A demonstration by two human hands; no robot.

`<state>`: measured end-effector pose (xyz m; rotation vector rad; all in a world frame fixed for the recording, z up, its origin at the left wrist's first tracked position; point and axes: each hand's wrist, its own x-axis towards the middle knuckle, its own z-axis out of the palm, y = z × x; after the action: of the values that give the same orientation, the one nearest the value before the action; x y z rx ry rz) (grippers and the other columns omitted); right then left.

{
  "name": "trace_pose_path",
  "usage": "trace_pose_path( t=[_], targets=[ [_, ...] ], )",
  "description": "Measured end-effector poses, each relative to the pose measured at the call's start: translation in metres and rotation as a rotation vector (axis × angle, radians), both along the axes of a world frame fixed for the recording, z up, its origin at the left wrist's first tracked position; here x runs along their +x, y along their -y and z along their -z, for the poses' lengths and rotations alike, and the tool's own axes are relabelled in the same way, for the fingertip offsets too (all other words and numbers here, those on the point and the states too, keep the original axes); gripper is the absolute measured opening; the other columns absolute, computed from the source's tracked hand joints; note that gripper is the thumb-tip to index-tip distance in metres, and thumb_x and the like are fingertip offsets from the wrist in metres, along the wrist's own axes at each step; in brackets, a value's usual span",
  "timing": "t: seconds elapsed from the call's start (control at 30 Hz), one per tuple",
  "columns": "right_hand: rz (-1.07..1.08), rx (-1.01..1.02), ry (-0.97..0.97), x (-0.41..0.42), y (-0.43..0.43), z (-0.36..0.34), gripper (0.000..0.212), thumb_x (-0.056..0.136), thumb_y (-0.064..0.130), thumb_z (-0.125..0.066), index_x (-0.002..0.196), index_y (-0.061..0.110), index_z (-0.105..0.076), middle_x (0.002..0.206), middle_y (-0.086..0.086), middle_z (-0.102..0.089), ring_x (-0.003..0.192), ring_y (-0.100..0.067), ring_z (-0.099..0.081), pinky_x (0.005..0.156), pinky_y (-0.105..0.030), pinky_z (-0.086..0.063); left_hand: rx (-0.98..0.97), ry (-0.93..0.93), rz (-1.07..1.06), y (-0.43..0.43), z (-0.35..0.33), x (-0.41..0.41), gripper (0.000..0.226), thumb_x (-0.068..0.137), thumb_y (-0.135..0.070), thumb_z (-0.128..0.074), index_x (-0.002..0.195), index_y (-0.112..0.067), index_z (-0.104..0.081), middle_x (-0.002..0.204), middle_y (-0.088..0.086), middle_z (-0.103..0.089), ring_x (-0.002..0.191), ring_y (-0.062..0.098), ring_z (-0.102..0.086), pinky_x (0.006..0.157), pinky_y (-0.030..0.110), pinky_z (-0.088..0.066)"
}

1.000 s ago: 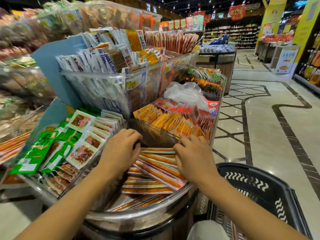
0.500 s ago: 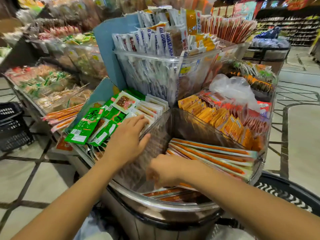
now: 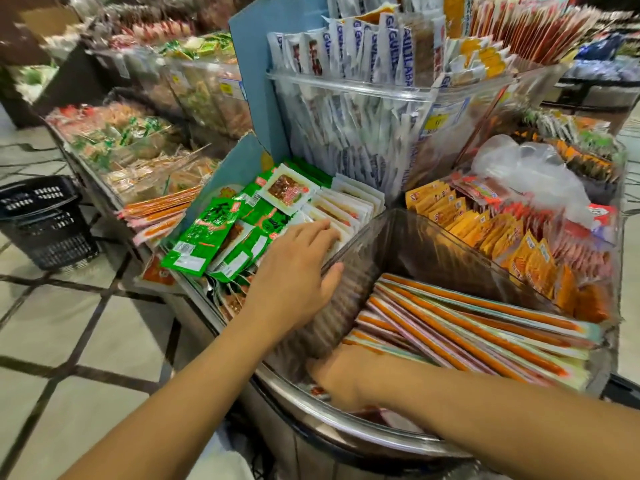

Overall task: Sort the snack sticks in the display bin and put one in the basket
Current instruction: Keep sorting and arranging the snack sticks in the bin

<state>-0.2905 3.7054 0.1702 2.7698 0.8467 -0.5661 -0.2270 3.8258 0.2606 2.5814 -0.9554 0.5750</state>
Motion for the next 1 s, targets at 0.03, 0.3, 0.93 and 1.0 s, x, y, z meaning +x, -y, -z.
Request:
trace_pose_path(
  t=[0.03,0.3,0.93,1.0],
  targets=[
    [0.019,0.014,-0.011,0.0,0.001,0.0,0.049,0.093,0.025,-0.064,0.135,0.004,-0.051,0.135,-0.022,-0.057,0.119,-0.043,-0.056,0.102,-0.048,-0.048,-0.004,-0.002,0.001,0.0,0.0,-0.001,0.059,0.092,-0.051,-0.037,0.135,-0.016,-0.055,0.146,0.003,-0.051,0.134,0.023,-0.045,0.112,0.044,-0.039],
    [0.122,0.093,-0.04,-0.002,0.003,-0.026,0.022,0.093,0.019,-0.062,0.113,0.009,-0.065,0.114,-0.017,-0.067,0.102,-0.038,-0.062,0.073,-0.034,-0.043,-0.018,-0.018,0.005,-0.001,0.002,0.001,0.053,0.094,-0.049,-0.044,0.134,-0.018,-0.056,0.148,0.001,-0.05,0.136,0.021,-0.043,0.113,0.044,-0.038],
    [0.105,0.073,-0.22,-0.002,0.016,-0.007,0.023,0.095,0.009,-0.06,0.116,0.001,-0.064,0.118,-0.024,-0.066,0.103,-0.04,-0.061,0.084,-0.041,-0.048,-0.032,-0.003,-0.006,0.0,-0.002,-0.006,0.045,0.099,-0.044,-0.052,0.138,-0.022,-0.054,0.152,-0.006,-0.045,0.14,0.014,-0.038,0.117,0.039,-0.034],
    [0.085,0.068,-0.207,-0.002,0.013,-0.005,0.026,0.097,0.013,-0.058,0.118,-0.002,-0.065,0.124,-0.023,-0.064,0.108,-0.039,-0.06,0.092,-0.042,-0.05,-0.029,-0.002,-0.01,0.0,-0.002,-0.006,0.045,0.099,-0.045,-0.051,0.138,-0.022,-0.054,0.152,-0.006,-0.045,0.14,0.014,-0.038,0.118,0.038,-0.034]
  ],
)
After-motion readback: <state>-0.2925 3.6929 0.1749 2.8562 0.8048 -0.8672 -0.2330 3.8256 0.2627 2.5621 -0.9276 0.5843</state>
